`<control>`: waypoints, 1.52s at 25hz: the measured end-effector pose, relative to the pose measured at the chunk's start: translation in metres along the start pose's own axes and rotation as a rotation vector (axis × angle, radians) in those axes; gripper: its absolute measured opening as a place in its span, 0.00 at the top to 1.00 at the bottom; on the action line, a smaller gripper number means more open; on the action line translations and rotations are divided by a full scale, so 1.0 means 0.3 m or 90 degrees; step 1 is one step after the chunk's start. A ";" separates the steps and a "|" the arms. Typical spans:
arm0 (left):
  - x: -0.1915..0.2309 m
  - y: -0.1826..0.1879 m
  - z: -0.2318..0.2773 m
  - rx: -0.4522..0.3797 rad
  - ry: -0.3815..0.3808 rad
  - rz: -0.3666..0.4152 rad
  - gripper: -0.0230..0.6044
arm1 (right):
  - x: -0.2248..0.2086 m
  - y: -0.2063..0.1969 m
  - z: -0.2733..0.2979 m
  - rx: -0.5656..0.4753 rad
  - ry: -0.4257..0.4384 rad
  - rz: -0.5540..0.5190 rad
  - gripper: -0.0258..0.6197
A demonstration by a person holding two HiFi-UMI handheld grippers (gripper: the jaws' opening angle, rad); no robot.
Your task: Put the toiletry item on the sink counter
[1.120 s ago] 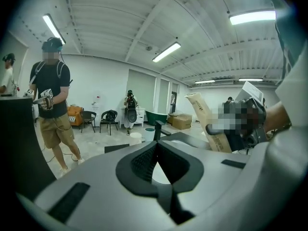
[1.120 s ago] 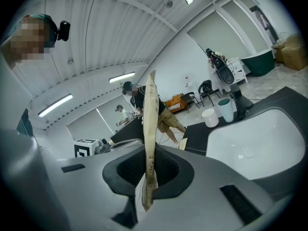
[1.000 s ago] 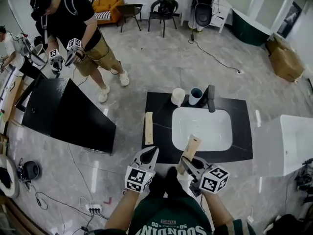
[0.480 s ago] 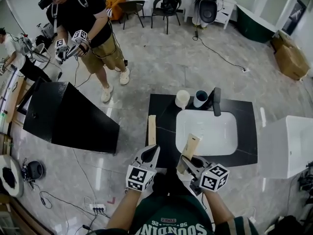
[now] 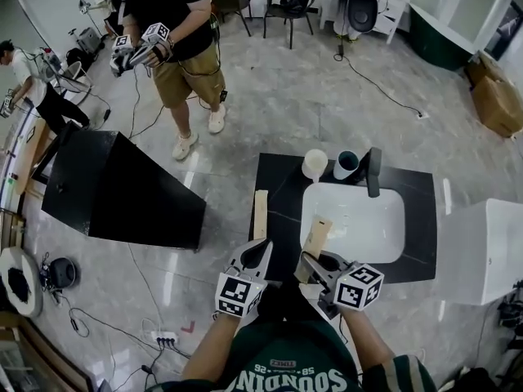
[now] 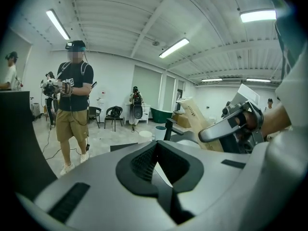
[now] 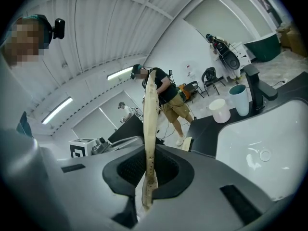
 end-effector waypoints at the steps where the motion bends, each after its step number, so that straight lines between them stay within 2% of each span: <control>1: 0.003 -0.003 0.002 0.002 0.002 -0.001 0.95 | -0.007 0.000 0.015 0.007 0.003 -0.001 0.88; 18: 0.065 -0.064 0.042 0.036 0.046 -0.018 0.95 | -0.182 0.026 0.230 0.084 0.027 0.022 0.88; 32: 0.151 -0.110 0.011 0.054 0.103 -0.043 0.95 | -0.298 -0.022 0.375 0.146 0.020 0.052 0.88; 38: 0.174 -0.132 -0.001 0.062 0.116 -0.055 0.95 | -0.343 -0.037 0.436 0.165 -0.006 0.077 0.88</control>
Point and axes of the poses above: the fingertips, and each gripper's own axes: z forward along the fingers, x to its left, y out of its top, the point moved 4 cm from there along -z, backward along the fingers, and after that the axes turned 1 degree about -y, right-handed, at the moved point
